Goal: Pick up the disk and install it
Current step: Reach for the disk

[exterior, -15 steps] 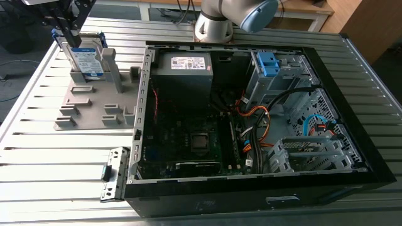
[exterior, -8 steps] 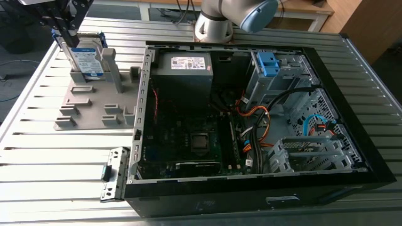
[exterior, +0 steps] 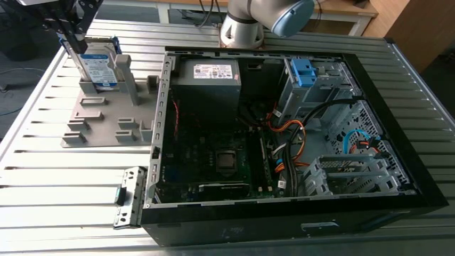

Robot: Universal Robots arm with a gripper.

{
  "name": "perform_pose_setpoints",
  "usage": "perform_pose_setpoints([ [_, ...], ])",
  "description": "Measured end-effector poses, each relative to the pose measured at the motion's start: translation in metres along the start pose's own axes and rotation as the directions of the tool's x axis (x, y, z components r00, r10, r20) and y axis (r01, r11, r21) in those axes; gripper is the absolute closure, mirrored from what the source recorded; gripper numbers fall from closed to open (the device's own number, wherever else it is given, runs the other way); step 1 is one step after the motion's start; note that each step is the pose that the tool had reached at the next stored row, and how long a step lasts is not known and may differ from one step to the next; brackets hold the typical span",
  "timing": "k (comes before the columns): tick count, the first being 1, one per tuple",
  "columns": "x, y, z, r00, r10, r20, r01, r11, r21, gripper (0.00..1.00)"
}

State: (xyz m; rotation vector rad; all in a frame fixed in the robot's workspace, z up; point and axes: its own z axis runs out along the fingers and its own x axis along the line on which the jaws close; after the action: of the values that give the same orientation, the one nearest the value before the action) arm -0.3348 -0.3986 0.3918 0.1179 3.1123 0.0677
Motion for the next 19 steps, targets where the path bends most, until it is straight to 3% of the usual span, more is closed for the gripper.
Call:
perform_pose_setpoints([
  [19,0.0091,-0.0007,0.0001,1.0000,0.000,0.0000,0.000,1.0000,0.0000,0.89],
])
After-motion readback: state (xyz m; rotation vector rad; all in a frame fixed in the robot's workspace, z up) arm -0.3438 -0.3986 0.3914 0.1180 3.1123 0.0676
